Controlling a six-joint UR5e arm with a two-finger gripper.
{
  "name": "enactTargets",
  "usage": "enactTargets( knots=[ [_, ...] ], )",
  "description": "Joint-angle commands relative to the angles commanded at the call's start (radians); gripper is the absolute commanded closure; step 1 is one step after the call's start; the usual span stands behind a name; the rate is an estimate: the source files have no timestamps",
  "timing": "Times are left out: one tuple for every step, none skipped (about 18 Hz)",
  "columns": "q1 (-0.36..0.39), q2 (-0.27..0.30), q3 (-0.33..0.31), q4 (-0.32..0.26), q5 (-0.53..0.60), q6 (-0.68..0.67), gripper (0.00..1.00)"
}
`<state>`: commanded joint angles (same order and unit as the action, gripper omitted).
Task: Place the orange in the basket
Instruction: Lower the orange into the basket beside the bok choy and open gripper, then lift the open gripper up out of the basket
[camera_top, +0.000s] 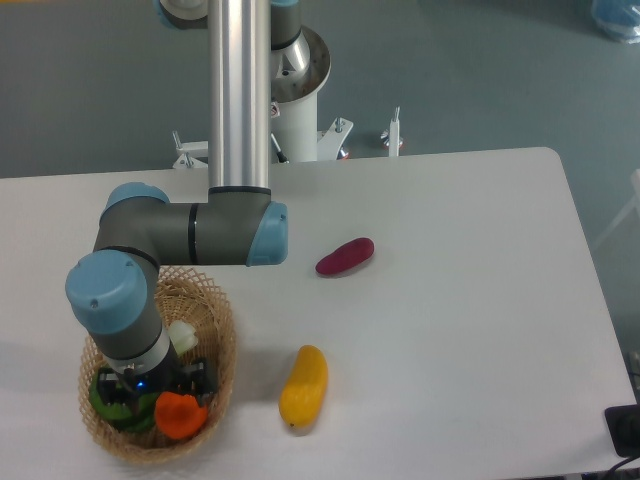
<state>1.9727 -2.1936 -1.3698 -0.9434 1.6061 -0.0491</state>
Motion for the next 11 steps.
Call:
enactTargets(
  knots=[
    [0.000,0.005,0.002,0.000,0.000,0.005,0.00],
    [0.000,0.008,0.000,0.000,-0.002,0.008,0.00],
    [0.000,0.014,0.000,-0.002,-0.002,0.012,0.00],
    [0.000,0.017,-0.002,-0.002,-0.002,0.017,0.00],
    [0.000,0.023,-0.002,-0.006,0.002,0.031,0.00],
    [0.000,0.032,-0.002,-0.009,0.002,0.046,0.00],
    [0.000,0.043,-0.008,-0.012,0.005,0.081,0.00],
    [0.002,0.066,-0.011,-0.020,0.014,0.145,0.00],
    [0.003,0.087,-0.011,-0.021,0.018,0.182,0.00],
    [0.008,0.098,-0.011,-0.031,0.020,0.193,0.00],
    [0.020,0.110,-0.009,-0.041,0.021,0.209,0.00]
  ],
)
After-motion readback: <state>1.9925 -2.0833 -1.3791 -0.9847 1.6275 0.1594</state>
